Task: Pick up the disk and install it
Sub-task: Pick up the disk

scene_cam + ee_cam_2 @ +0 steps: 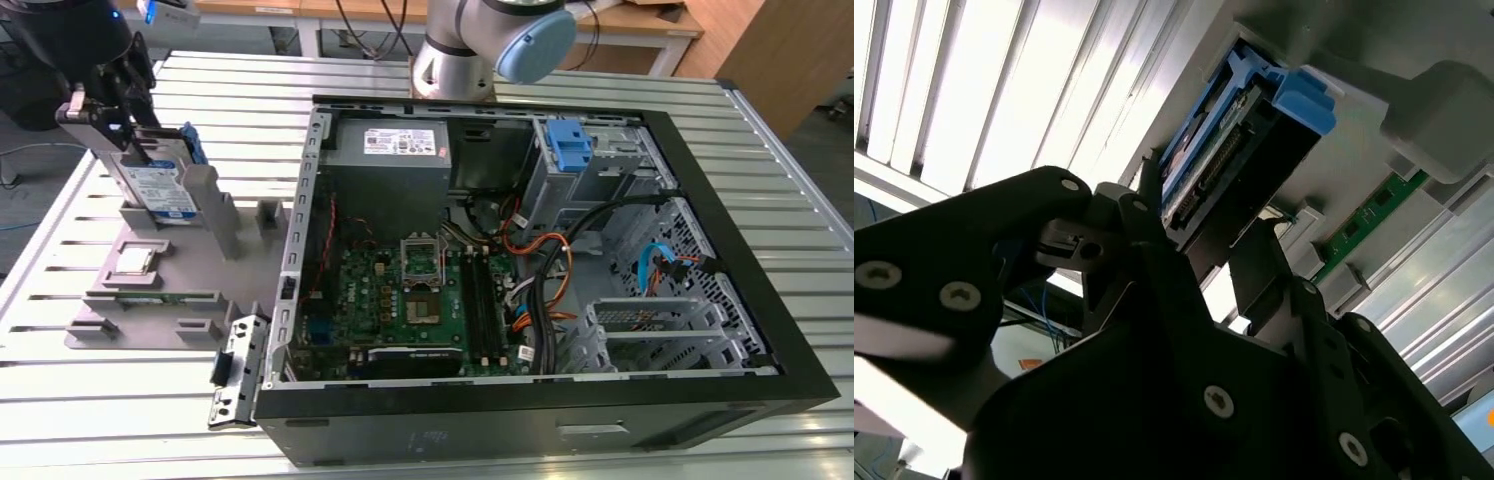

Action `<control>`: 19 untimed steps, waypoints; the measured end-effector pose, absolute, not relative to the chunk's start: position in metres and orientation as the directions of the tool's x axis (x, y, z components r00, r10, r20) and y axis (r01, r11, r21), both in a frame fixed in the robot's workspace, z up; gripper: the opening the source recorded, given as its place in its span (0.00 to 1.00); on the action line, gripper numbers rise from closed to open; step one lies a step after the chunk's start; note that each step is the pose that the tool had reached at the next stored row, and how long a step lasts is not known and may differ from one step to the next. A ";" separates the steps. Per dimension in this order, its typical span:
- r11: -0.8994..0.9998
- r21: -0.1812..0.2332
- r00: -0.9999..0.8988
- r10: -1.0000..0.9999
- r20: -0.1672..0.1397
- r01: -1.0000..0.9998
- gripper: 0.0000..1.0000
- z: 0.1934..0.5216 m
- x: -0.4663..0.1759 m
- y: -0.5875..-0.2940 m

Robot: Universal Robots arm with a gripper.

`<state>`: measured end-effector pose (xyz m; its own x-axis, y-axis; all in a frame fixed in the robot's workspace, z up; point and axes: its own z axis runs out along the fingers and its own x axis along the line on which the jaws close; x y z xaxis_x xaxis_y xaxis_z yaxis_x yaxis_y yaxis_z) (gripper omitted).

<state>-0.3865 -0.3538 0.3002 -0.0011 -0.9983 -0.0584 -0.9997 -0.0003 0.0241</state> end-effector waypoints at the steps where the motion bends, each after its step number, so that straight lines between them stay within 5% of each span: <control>1: 0.000 0.024 -0.001 -0.998 -0.058 -1.000 0.58 0.300 -0.386 -0.354; 2: 0.000 0.024 -0.001 -0.998 -0.058 -1.000 0.51 0.300 -0.386 -0.354; 19: 0.000 0.024 -0.001 -0.998 -0.058 -1.000 0.42 0.301 -0.386 -0.354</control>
